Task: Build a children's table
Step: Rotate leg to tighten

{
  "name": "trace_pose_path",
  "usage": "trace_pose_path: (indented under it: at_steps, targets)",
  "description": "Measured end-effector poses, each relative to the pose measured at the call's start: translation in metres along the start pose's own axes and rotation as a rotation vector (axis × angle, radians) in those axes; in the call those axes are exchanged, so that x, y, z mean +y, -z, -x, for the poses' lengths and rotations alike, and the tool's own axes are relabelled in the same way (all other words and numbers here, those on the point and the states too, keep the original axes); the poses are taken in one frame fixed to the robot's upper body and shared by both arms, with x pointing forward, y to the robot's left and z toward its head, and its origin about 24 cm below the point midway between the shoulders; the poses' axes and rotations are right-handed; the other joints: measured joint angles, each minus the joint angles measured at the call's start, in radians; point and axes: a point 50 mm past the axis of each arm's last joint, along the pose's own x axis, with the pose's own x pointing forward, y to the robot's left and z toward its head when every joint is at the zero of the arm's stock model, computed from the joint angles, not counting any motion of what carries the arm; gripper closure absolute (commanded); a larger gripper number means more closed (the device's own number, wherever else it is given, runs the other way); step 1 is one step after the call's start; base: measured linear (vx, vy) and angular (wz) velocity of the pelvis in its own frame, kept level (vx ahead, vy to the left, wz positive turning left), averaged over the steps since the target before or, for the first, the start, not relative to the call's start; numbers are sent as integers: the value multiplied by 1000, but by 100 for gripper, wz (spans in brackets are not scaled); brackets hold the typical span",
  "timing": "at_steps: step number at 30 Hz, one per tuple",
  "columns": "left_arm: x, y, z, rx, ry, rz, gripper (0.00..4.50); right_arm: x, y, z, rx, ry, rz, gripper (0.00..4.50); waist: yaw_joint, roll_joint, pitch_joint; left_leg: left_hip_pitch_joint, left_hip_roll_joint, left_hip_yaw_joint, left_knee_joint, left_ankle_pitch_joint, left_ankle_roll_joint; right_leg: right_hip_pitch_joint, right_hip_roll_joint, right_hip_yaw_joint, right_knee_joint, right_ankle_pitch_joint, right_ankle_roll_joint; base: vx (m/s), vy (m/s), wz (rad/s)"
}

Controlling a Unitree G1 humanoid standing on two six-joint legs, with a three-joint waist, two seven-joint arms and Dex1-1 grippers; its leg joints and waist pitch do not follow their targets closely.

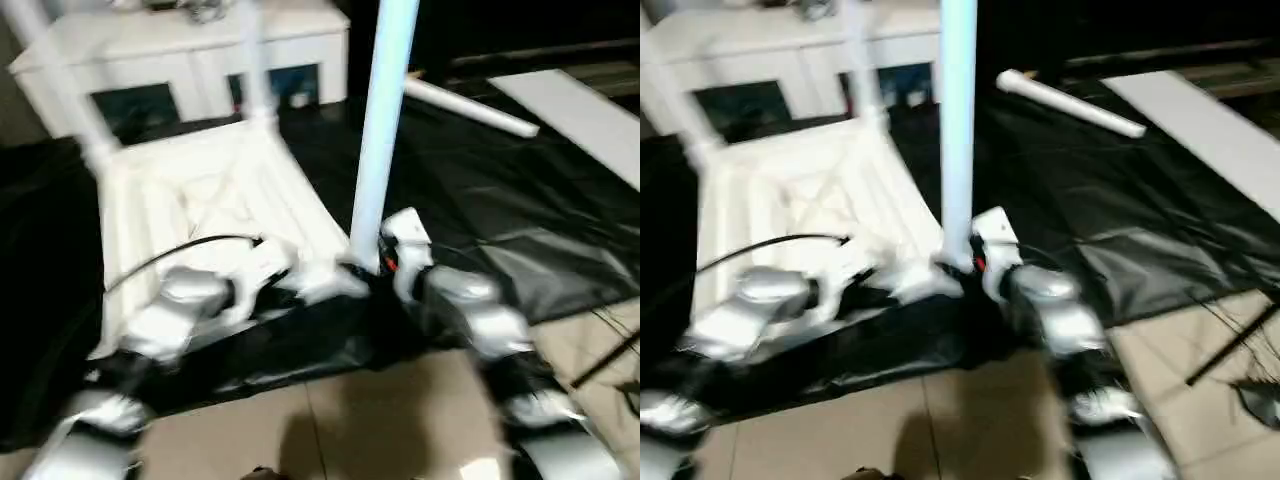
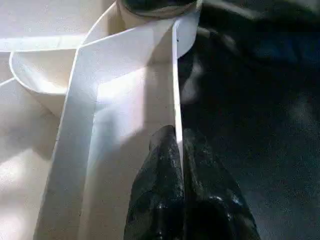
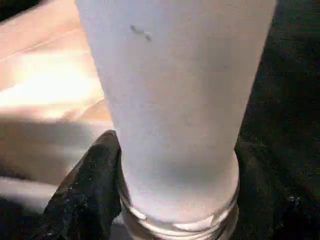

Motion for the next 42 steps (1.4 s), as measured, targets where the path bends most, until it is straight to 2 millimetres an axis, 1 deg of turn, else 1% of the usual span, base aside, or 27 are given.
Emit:
trace_pose_path:
  at_steps: [1, 4, 6, 8, 9, 10, 12, 13, 15, 16, 18, 20, 21, 22, 25, 26, 28, 30, 32, 34, 35, 37, 39, 40, 42]
  targets:
    - [-1, -5, -8, -1, -35, 28, 450, 0, -2, -5, 3, 80, -21, 177, -4, 0, 0, 1, 0, -1, 0, 0, 0, 0, 0, 0, -1, 0, 0, 0, 0, 0]
    - [-6, -16, -28, -19, -117, 99, 450, -2, -5, -15, 6, 263, -71, 177, -4, 1, 0, 2, -1, -1, -1, 0, 0, 3, 0, 0, -2, 0, 1, 0, 0, 0]
    - [-9, -20, -37, -20, -133, 112, 450, -4, -5, -17, 4, 330, -88, 177, -3, 5, -1, 3, -2, -1, -3, 0, 0, 6, 0, 0, -7, 0, 1, 0, 0, 0]
    - [-11, -23, -42, -18, -148, 114, 450, -6, -5, -18, -4, 371, -93, 177, -3, 9, -3, 3, -3, -1, -9, 0, 0, 9, 0, -2, -18, 0, 1, 0, 0, 0]
    - [-10, -24, -42, -18, -152, 113, 450, -6, -5, -19, -5, 374, -90, 177, -3, 10, -3, 3, -3, -1, -9, 0, 0, 9, -1, -1, -19, 0, 1, 0, 0, 0]
    - [-10, -24, -42, -16, -155, 111, 450, -7, -6, -20, -9, 374, -90, 121, -4, 9, -3, 3, -4, -1, -9, 0, 0, 9, -1, 0, -19, 0, 1, 0, 0, 0]
    - [-8, -24, -41, -15, -176, 107, 450, -3, -7, -22, -25, 351, -105, 121, -7, 8, -3, 3, -5, -1, -9, 0, 0, 9, -2, 0, -19, 0, 0, 0, 0, 0]
    - [-4, -21, -38, -12, -215, 113, 450, 4, -7, -25, -36, 317, -122, 89, -20, 7, -3, 3, -5, -1, -9, 0, 0, 7, -2, 0, -19, 0, 0, 0, 0, 0]
    - [4, -18, -32, -6, -276, 117, 450, 15, -7, -29, -53, 253, -134, 83, -32, 5, -2, 0, -5, -6, -7, 0, 0, 3, -2, -4, -19, 1, -1, 2, 6, -12]
    - [8, -17, -28, -1, -300, 118, 450, 22, -6, -31, -56, 210, -137, 77, -36, 4, -2, -1, -5, -9, -7, 0, 0, 2, -2, -6, -19, 1, -1, 21, 2, -19]
    - [11, -16, -25, -3, -302, 105, 450, 22, -7, -30, -62, 169, -125, 56, -36, 3, -2, 1, -5, -10, -7, 0, 0, 0, -2, -6, -19, 9, -2, 11, 1, -10]
    - [14, -12, -17, -5, -285, 85, 450, 18, -8, -28, -58, 102, -81, 56, -28, 2, -2, 0, -4, -8, -7, 0, 0, -3, -2, -5, -17, 18, -7, 0, 0, 0]
    - [15, -11, -13, -8, -269, 68, 450, 12, -9, -25, -55, 79, -51, 56, -23, 2, -2, -1, -4, -8, -7, 0, 0, -4, -1, -5, -16, 18, -7, 0, 0, 0]
    - [15, -7, -7, -9, -237, 49, 450, 7, -9, -20, -54, 41, -13, 56, -15, 2, -2, -2, -3, -8, -8, 0, 0, -5, 0, -6, -15, 18, -7, 0, 0, 0]
    - [12, -4, 2, -11, -157, 7, 450, -7, -11, -8, -55, -24, 75, 56, 6, 3, -2, -3, -1, -4, -11, 0, 0, -7, 0, -5, -15, 17, -5, 0, 0, 0]
    - [10, -2, 6, -11, -116, -10, 450, -9, -10, -4, -49, -64, 114, 56, 15, 3, -2, -4, 0, -4, -11, -1, 0, -8, 1, -6, -14, 15, -2, 0, 0, 0]
    - [8, -2, 8, -13, -77, -36, 450, -13, -9, 1, -33, -98, 148, 56, 27, 3, -2, -5, 0, -3, -11, 0, 2, -10, 1, -5, -14, 15, -2, 0, 0, 0]
    - [6, 0, 11, -10, -42, -52, 450, -12, -7, 6, -27, -147, 172, 56, 34, 3, -2, -5, 0, -3, -11, -1, 1, -10, 1, -5, -15, 15, -2, 0, 0, 0]
    - [3, 5, 19, -8, 34, -78, 450, -16, -2, 17, -1, -223, 211, 56, 43, 3, -2, -5, 0, -2, -10, -3, -2, -9, 0, -5, -15, 15, -2, 0, 0, 0]
    - [1, 11, 26, 2, 95, -86, 450, -19, 0, 26, 26, -304, 235, 56, 48, 3, -2, -4, 0, -1, -10, -3, -2, -8, 0, -3, -14, 15, -2, 0, 0, 0]
    - [0, 11, 29, 12, 120, -98, 450, -17, 1, 28, 33, -352, 236, 56, 48, 3, -2, -4, 0, -1, -9, -3, -2, -7, 0, -2, -14, 15, -2, 0, 0, 0]
    - [-1, 14, 35, 31, 175, -100, 450, -13, 1, 31, 41, -446, 241, 56, 48, 3, -2, -3, 0, 0, -9, -3, -2, -6, 0, -1, -14, 15, -2, 0, 0, 0]
    - [-2, 16, 36, 36, 196, -97, 450, -11, 1, 32, 45, -487, 244, 56, 49, 3, -2, -3, 0, 0, -8, -3, -2, -4, 0, 0, -14, 14, -2, 0, 0, 0]
    - [-3, 16, 36, 38, 208, -98, 450, -9, 1, 32, 48, -506, 246, 81, 49, 3, -2, -3, 0, 1, -8, -3, -3, -4, 0, 1, -14, 14, -2, 0, 0, 0]
    - [-3, 16, 35, 39, 215, -99, 450, -7, 2, 32, 53, -535, 244, 90, 48, 3, -2, -3, 0, 1, -7, -3, -3, -3, 0, 1, -14, 14, -2, 0, 0, 0]
